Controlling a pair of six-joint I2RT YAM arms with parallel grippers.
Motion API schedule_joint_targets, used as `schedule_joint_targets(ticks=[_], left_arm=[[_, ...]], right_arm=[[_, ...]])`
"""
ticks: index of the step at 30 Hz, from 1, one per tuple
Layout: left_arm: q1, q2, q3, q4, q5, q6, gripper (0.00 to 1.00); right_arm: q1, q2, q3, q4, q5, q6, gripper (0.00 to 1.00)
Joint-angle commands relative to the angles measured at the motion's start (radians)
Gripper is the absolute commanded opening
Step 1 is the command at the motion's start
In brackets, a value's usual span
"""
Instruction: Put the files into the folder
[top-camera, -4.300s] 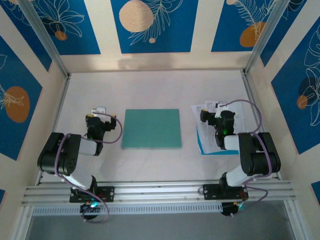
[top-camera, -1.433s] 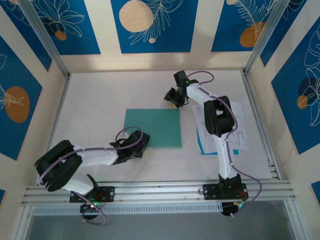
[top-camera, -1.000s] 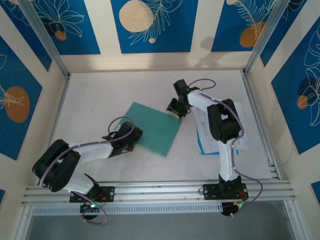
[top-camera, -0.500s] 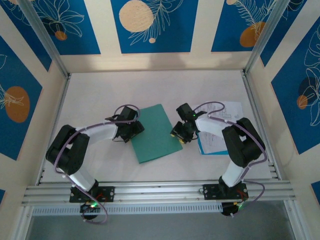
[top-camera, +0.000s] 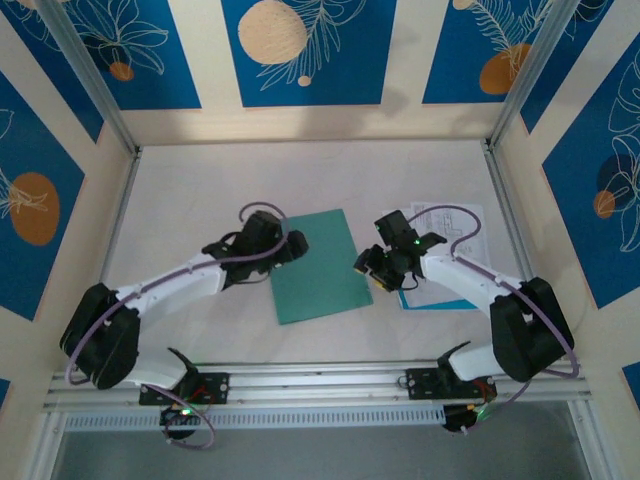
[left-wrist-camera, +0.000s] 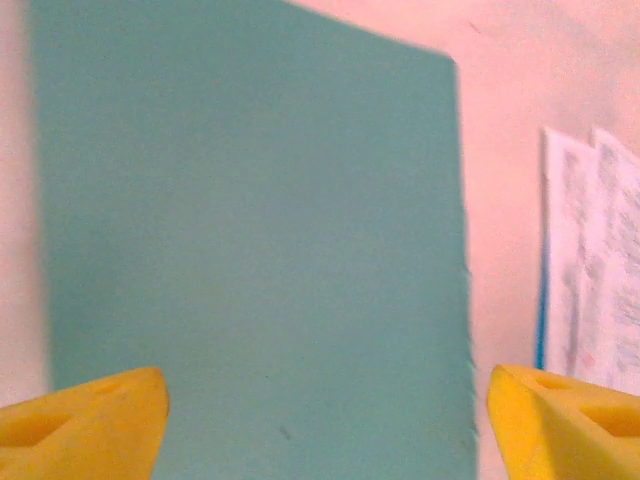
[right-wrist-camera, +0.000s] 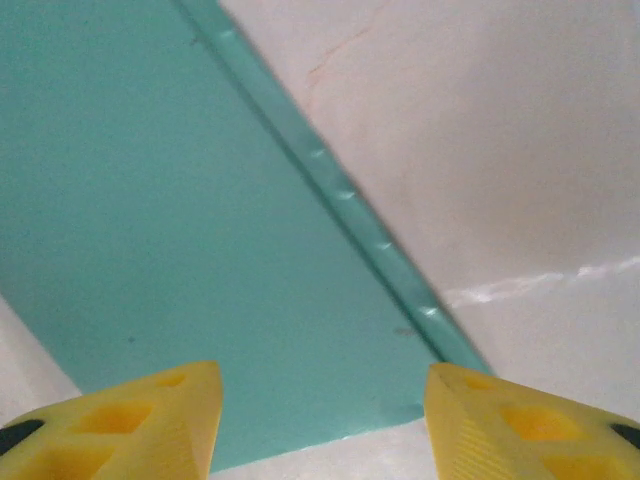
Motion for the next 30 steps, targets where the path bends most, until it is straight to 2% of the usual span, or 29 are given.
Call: schedule_joint_targets(ticks=[1,7,12,20,30], left_arm=[[-0.15,-0.002,-0.04,-0.047,-0.03,-0.134,0.83],[-0.355,-0.015,-0.158,0.082,-0.124,-0.449,0.82],[-0.447,-0.023,-0.183,0.06,-0.213,-0.603,0.83],[-0.501,0.014,-0.21,0.096,-0.247,-0.712,0.83],[-0.502,0.007,-0.281,0.168,-0.271,-0.741,0.83]], right_arm=[[-0.037,0.038,-0.01,0.026,-0.056,-0.071,0.58],[-0.013,0.108,0.016,0.057,-0.079,-0.074,0.6],[0.015,0.143,0.022,0.076,-0.072,-0.053,0.61],[0.054,0.175,0.04,0.086,-0.056,-0.024,0.61],[0.067,0.184,-0.009,0.096,-0.019,-0.004,0.6]])
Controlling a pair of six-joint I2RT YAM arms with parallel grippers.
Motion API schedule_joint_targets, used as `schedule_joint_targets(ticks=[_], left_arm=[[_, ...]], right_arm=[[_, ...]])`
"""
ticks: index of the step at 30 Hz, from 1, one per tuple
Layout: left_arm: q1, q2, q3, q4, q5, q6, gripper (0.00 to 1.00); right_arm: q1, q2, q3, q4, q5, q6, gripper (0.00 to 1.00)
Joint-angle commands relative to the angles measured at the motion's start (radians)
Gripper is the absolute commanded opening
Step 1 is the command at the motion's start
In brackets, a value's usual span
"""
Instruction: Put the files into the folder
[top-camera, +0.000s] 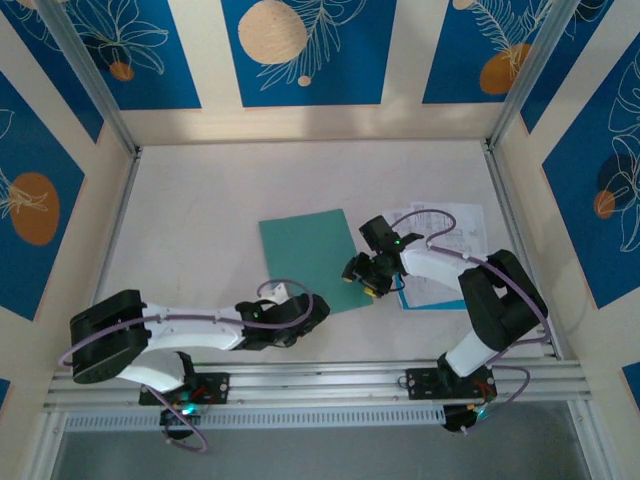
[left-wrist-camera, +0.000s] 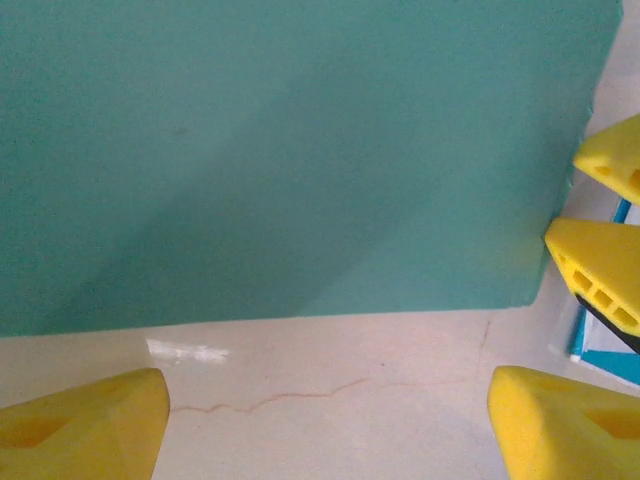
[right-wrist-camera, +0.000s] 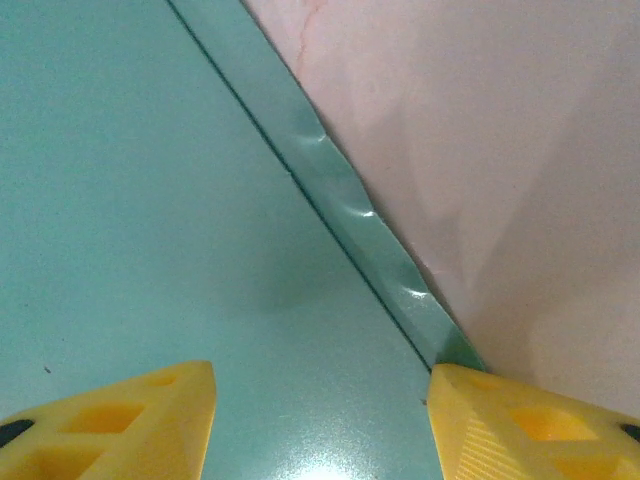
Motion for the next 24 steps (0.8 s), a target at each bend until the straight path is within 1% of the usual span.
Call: schedule_joint_targets(ticks=[1,6,11,14,18,24], left_arm=[[-0.01,0.003,-0.017,0.037,-0.037,-0.033,0.83],[-0.008,0.009,-0.032,0.043,-0.053,-0.038,0.82],[0.019,-0.019,-0.056,0.032,-0.081,-0.025,0.77],[0.043,-0.029,-0.066,0.035,-0.075,0.0,0.76],[0.054,-0.028,-0.073,0.068,-0.065,0.022,0.74],[0.059,-0.032,-0.077,0.055,-0.06,0.024,0.73]], right_arm=[[0.003,-0.016,-0.033,0.005,0.021,0.022,0.6],[-0.001,-0.064,-0.046,-0.014,0.033,0.016,0.6],[-0.011,-0.112,-0.064,-0.02,0.029,0.015,0.6],[-0.013,-0.1,-0.067,-0.008,0.013,0.011,0.6],[0.001,-0.063,-0.067,0.02,-0.007,0.024,0.6],[0.024,-0.063,-0.044,0.013,0.014,0.032,0.6]])
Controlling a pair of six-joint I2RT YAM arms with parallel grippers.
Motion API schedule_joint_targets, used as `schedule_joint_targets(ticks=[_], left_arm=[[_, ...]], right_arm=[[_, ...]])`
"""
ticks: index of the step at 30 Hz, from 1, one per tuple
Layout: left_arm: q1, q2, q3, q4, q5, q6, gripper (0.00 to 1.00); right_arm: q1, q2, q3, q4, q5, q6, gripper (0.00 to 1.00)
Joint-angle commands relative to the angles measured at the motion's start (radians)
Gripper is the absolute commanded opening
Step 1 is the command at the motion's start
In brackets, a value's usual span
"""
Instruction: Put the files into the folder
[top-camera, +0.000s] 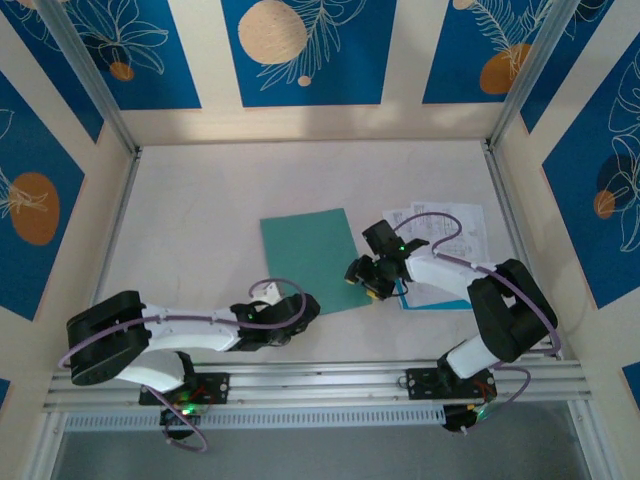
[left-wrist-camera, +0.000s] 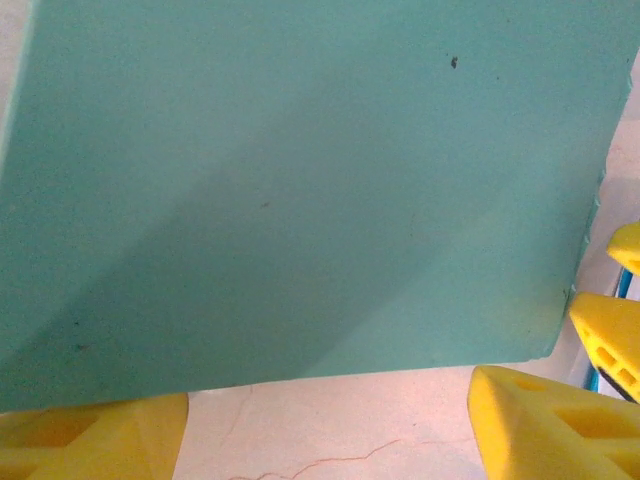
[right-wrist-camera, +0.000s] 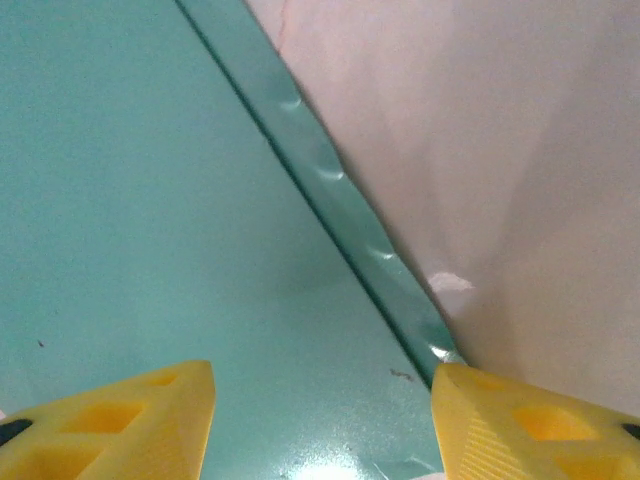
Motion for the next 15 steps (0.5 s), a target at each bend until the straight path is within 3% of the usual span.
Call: schedule_joint_targets(ticks=[1,15], left_arm=[[0.015,-0.02,-0.019,0.002,-0.014,0.011,0.72],[0.03,-0.049,-0.01,-0.027,-0.007,0.038,0.7]], right_arm=[[0.007,0.015,0.012,-0.006,-0.007,0.014,0.6],[0.001,0.057,-0.042,0.029,-0.003,0.016,0.6]])
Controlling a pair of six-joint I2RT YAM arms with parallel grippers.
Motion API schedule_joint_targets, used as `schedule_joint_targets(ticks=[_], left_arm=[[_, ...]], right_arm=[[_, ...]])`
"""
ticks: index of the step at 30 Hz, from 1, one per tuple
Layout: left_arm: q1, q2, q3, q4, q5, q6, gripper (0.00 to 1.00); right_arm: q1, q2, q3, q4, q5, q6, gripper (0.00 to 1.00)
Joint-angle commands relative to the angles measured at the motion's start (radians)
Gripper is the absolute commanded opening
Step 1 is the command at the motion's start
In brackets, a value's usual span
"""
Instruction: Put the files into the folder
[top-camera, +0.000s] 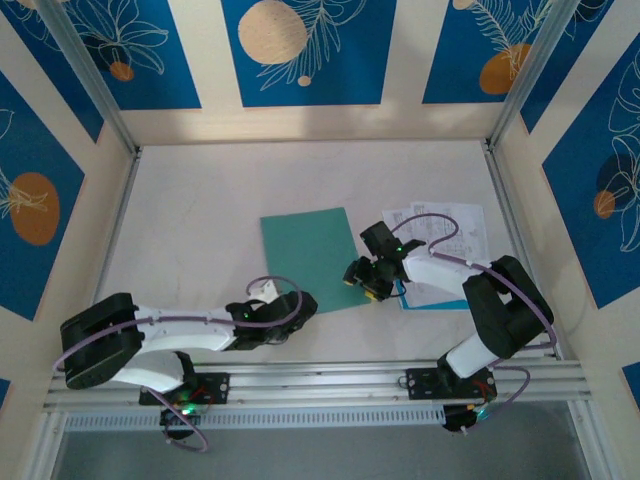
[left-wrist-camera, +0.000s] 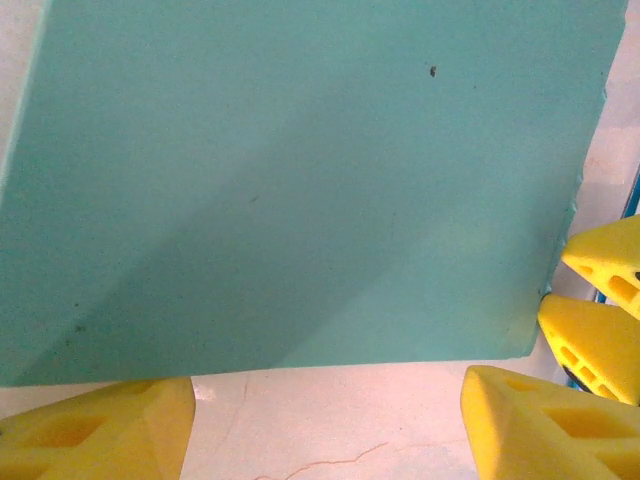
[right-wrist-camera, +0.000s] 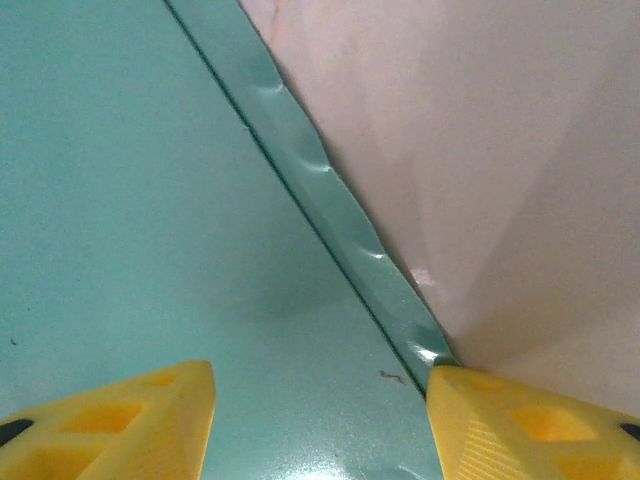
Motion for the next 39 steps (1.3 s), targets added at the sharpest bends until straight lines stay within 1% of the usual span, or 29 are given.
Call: schedule_joint_targets(ticks=[1,4,8,11,14,19,23,25,28,34,37,39], left_arm=[[0.012,-0.014,0.002,-0.021,-0.005,0.021,0.71],[0.012,-0.008,0.005,-0.004,0.002,0.024,0.71],[0.014,0.005,-0.004,0.06,-0.003,0.017,0.72],[0.018,0.017,-0.034,0.134,-0.009,-0.004,0.7],[0.023,0.037,-0.077,0.244,-0.013,-0.032,0.68],[0.026,0.055,-0.11,0.326,-0.041,-0.057,0.65],[0.028,0.069,-0.124,0.392,-0.082,-0.056,0.6],[0.028,0.077,-0.13,0.431,-0.1,-0.057,0.54],[0.029,0.09,-0.134,0.466,-0.121,-0.063,0.53],[0.028,0.126,-0.155,0.597,-0.163,-0.061,0.51],[0.028,0.16,-0.165,0.683,-0.179,-0.06,0.44],[0.026,0.183,-0.175,0.742,-0.19,-0.059,0.42]], right_arm=[[-0.002,0.024,-0.04,0.004,-0.002,0.012,0.6],[-0.001,0.013,-0.05,0.004,-0.002,0.014,0.6],[0.003,0.011,-0.061,0.009,-0.019,0.022,0.6],[0.013,0.009,-0.065,0.007,-0.021,0.03,0.6],[0.024,0.01,-0.072,0.012,-0.034,0.043,0.6],[0.045,0.012,-0.086,0.027,-0.044,0.065,0.6],[0.049,0.012,-0.098,0.041,-0.053,0.076,0.6],[0.048,0.013,-0.101,0.045,-0.056,0.078,0.6],[0.043,0.02,-0.112,0.061,-0.069,0.081,0.6],[0.029,0.036,-0.134,0.097,-0.103,0.087,0.6],[0.023,0.039,-0.135,0.101,-0.112,0.086,0.6],[0.019,0.042,-0.134,0.102,-0.116,0.083,0.6]])
